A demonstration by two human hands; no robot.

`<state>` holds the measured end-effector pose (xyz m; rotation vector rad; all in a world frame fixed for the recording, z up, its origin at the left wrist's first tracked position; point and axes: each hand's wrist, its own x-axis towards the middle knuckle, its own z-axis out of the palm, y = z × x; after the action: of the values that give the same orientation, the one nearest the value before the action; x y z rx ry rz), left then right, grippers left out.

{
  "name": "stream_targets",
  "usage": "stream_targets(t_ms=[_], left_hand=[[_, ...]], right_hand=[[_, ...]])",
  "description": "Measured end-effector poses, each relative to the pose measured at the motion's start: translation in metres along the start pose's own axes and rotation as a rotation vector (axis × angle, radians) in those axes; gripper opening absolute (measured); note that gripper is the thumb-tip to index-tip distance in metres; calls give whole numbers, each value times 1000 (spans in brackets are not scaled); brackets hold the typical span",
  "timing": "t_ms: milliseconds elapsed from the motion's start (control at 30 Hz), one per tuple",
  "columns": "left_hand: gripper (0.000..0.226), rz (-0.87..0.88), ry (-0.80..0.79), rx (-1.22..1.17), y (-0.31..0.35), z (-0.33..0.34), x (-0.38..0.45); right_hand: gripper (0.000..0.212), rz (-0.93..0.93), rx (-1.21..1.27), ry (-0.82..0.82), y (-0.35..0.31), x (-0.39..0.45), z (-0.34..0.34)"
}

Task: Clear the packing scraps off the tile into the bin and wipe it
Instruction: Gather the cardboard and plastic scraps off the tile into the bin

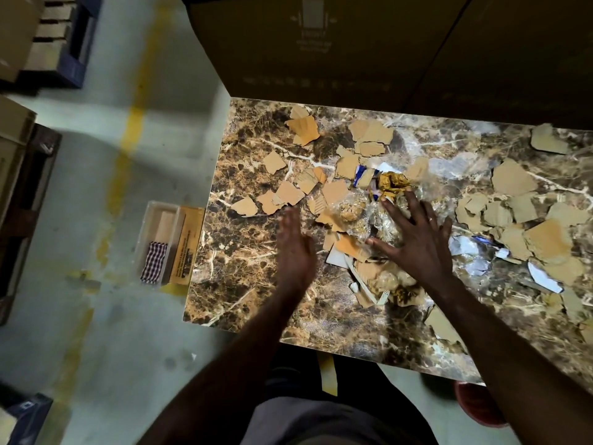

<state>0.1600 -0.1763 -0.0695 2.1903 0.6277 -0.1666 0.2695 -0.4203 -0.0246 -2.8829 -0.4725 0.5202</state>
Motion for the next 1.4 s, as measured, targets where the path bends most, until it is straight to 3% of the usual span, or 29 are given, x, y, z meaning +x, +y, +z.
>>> stream_targets(t_ms=[100,200,300,467,567,633,767,867,967,1100,1300,1400], left_hand=[[71,-175,166,192,-26,-40,44],[72,-251,99,347,-44,-68,83],[66,-143,-37,473,-47,-70,100],[57,118,-130,521,-23,-39,94],[57,175,-169,524,-9,-15,82],[60,164,-186,453,-2,-2,73],[63,112,-221,36,13,16,54],[65,107,-239,-73,23,19,46],[67,80,-139,-177,26,9,35],[90,-3,8,-235,13,-12,29],[78,282,-306,217,4,-19,70],[49,409,-428,96,23,-14,67]], right_hand=[[95,-1,3,-2,0,0,0],[95,0,-1,3,1,0,0],[95,4,-10,4,1,1,0],[96,11,-12,0,-1,2,2],[95,18,-9,0,1,3,1],[94,17,-2,5,1,3,2],[92,13,-2,16,3,3,3],[93,16,-4,17,2,3,4],[92,13,-1,18,3,3,4],[92,16,-6,8,4,4,6],[93,16,-10,0,4,5,4],[93,21,-9,-10,4,6,4]])
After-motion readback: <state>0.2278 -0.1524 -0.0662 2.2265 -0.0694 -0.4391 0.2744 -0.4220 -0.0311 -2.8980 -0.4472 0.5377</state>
